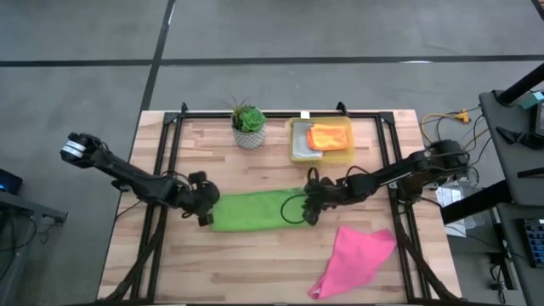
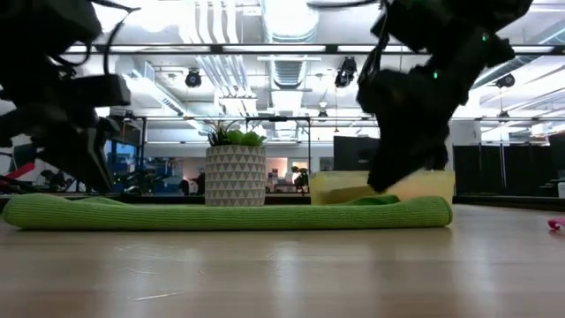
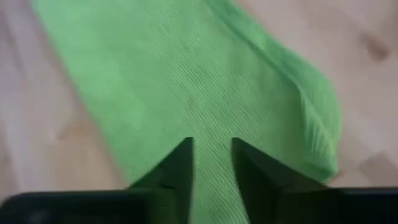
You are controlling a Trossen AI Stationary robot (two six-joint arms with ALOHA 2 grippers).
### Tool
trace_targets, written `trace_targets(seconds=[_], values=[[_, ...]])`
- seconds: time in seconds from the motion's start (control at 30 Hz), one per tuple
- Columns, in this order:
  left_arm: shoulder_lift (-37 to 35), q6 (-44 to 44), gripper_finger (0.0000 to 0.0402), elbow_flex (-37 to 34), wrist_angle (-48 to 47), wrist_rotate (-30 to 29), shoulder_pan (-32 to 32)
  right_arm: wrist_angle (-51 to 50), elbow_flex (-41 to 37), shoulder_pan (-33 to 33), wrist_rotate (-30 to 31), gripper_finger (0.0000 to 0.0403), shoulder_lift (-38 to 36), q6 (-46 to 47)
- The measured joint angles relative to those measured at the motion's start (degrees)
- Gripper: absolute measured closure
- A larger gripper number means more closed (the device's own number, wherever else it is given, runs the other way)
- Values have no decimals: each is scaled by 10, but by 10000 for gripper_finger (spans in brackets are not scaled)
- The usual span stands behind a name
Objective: Fold microfiber towels
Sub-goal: Fold the green microfiber cloth
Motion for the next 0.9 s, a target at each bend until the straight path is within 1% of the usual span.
trace_targets(seconds=[0.03, 0.1, 0.17, 0.27, 0.4, 0.57, 0.73, 0.8, 0.9], values=[[9, 12, 387, 0, 7, 14, 8, -2, 1, 4, 0, 319, 12, 9], [26, 16, 392, 1, 9, 22, 19, 1, 8, 8, 0, 369, 35, 24], [45, 15, 397, 4, 11, 24, 23, -5, 13, 8, 0, 384, 56, 41], [71, 12, 400, 6, 12, 62, 23, -12, 23, -2, 12, 392, 83, 61], [114, 9, 401, 12, 28, 123, 13, -18, 37, -27, 21, 394, 105, 56], [160, -25, 401, 22, 63, 176, -14, -22, 60, -59, 22, 394, 124, 11], [195, -87, 401, 37, 91, 221, -49, -29, 86, -84, 30, 394, 140, -31], [212, -106, 402, 43, 108, 252, -64, -31, 100, -90, 30, 394, 149, -50], [249, -110, 401, 53, 143, 319, -89, -29, 122, -94, 34, 394, 168, -68]])
